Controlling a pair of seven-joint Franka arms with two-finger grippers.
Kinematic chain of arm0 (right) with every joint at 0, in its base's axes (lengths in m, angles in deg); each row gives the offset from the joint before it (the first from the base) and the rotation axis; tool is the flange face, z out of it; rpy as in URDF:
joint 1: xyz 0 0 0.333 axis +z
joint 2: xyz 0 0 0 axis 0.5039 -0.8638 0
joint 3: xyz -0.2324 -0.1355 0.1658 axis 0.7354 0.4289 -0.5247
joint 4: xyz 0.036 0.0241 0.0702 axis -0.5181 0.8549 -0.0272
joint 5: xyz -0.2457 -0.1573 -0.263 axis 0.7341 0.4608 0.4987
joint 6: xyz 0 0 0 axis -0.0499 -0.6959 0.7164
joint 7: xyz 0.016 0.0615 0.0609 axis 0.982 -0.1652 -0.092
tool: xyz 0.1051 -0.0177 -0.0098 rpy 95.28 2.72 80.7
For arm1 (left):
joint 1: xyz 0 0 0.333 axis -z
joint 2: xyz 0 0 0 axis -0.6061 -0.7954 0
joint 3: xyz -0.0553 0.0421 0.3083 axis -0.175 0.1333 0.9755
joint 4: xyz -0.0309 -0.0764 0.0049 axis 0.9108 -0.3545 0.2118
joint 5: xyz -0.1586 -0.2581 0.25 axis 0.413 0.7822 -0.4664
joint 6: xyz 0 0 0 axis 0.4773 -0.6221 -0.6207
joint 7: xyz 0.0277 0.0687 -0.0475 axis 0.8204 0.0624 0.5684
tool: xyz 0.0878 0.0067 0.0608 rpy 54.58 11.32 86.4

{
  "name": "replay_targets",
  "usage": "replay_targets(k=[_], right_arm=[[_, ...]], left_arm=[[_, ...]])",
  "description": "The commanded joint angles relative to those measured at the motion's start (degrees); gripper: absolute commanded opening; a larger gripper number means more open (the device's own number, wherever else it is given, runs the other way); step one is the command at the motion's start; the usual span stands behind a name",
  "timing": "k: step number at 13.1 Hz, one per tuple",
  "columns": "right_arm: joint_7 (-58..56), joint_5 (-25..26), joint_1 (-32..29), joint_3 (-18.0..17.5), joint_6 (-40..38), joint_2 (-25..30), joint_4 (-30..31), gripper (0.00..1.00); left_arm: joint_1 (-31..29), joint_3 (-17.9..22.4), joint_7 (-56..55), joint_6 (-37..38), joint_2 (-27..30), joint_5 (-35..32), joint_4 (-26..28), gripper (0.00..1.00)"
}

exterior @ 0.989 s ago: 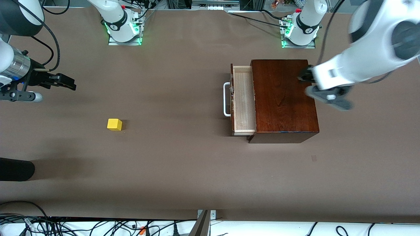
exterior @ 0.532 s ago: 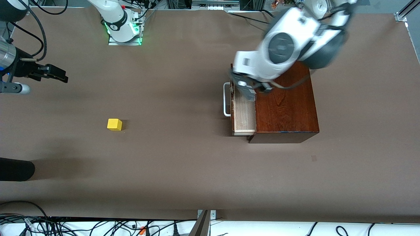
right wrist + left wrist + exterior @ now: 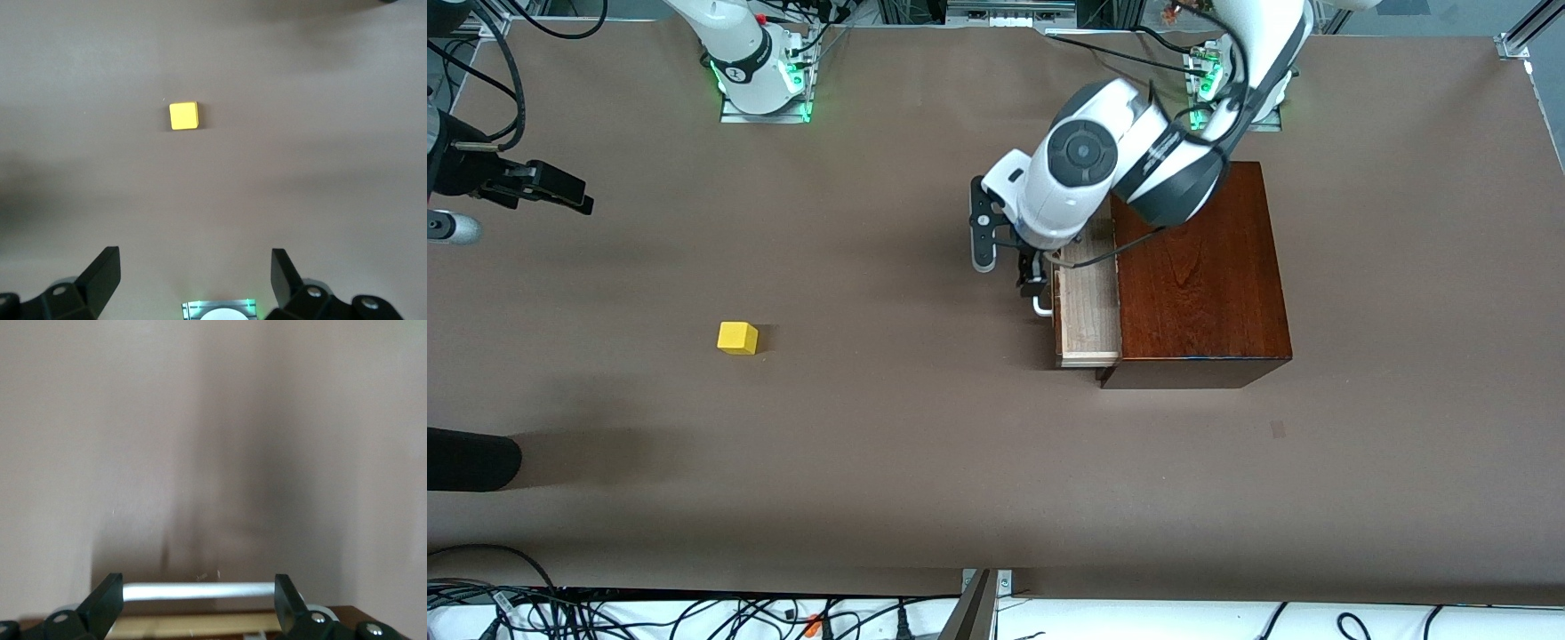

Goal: Open drawer, take yellow block, close drawer
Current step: 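Push the drawer shut into the box with the left gripper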

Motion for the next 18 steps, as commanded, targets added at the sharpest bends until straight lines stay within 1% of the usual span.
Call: replay_targets(k=[1, 2, 4, 6, 10, 12, 14, 18], right_arm=[[0.3, 0.2, 0.6, 0.5, 0.3, 0.1, -0.8, 1.00], [0.3, 0.6, 0.6, 0.5, 0.4, 0.2, -0.8, 1.00], [0.3, 0.6, 0.7, 0.4, 0.4, 0.1, -0.8, 1.00], [0.3, 0.6, 0.6, 0.4, 0.5, 0.1, -0.8, 1.00], [-0.2, 0.8, 0.7, 0.3, 0.6, -0.2, -0.7, 1.00], [-0.7, 0.9, 0.7, 0.3, 0.8, -0.2, -0.7, 1.00], [-0.7, 1.2, 0.8, 0.1, 0.9, -0.3, -0.5, 1.00], [-0.8, 2.7, 1.0, -0.2, 1.1, -0.6, -0.6, 1.00]], left_arm=[[2.0, 0.4, 2.7, -1.0, -3.4, -5.1, -1.3, 1.00], [2.3, 0.4, 2.5, -1.5, -4.6, -7.4, -1.4, 1.00], [2.3, 0.4, 2.7, -1.9, -5.4, -8.3, -1.1, 1.00], [2.3, 0.4, 2.7, -1.3, -5.4, -12.3, -0.5, 1.00], [1.5, 0.9, 3.0, 2.4, -5.4, -12.9, -0.5, 1.00], [1.4, 1.1, 3.0, 5.5, -4.9, -12.9, -0.8, 1.00], [1.4, 1.2, 2.9, 7.5, -4.6, -14.2, -1.1, 1.00], [0.5, 1.3, 2.4, 11.0, -3.3, -14.9, -1.2, 1.00]])
